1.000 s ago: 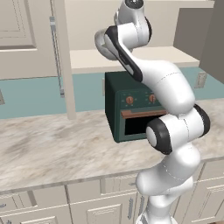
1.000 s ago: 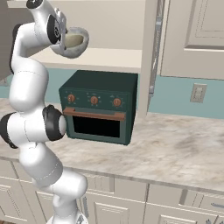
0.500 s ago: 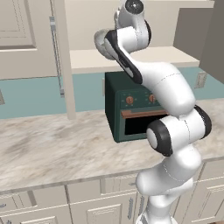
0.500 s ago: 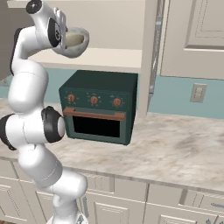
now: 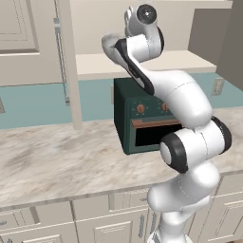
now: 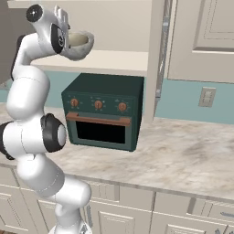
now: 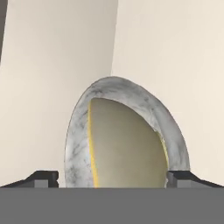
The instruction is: Pick up the bowls on the counter and stack them on top of one another in the open cabinet. Place the smaller bowl on top of the larger bowl.
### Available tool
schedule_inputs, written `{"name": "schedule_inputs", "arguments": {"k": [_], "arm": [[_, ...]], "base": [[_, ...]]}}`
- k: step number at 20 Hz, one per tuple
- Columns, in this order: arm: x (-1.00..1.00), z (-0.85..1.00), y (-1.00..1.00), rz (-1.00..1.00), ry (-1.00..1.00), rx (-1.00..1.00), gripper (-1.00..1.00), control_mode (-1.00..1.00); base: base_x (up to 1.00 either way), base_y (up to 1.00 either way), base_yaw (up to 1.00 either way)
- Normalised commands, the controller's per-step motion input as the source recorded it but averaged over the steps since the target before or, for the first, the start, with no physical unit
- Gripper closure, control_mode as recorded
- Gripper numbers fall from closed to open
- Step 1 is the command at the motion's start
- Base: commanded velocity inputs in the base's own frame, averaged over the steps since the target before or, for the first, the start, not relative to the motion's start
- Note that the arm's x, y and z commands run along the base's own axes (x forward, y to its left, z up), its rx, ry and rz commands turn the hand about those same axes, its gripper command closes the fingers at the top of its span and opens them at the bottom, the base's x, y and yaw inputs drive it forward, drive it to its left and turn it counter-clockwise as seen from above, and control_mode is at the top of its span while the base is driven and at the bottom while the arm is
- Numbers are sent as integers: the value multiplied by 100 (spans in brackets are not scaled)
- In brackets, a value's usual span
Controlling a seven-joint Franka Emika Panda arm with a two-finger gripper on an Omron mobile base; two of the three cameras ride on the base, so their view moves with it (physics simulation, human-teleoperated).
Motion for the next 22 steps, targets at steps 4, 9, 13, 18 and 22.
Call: {"name": "schedule_inputs", "arguments": {"k": [4,9,13,18,22], "arm": [[-4,26,0,0,-12,0,-100,-100],[-10,35,0,0,-10,0,-100,-100],[-11,41,0,0,-7,0,-100,-100],[-10,38,0,0,-8,0,-100,-100],[-14,40,0,0,-9,0,-100,-100]], "base": [[0,0,0],[0,0,0],[0,0,0],[0,0,0],[0,0,0]]}}
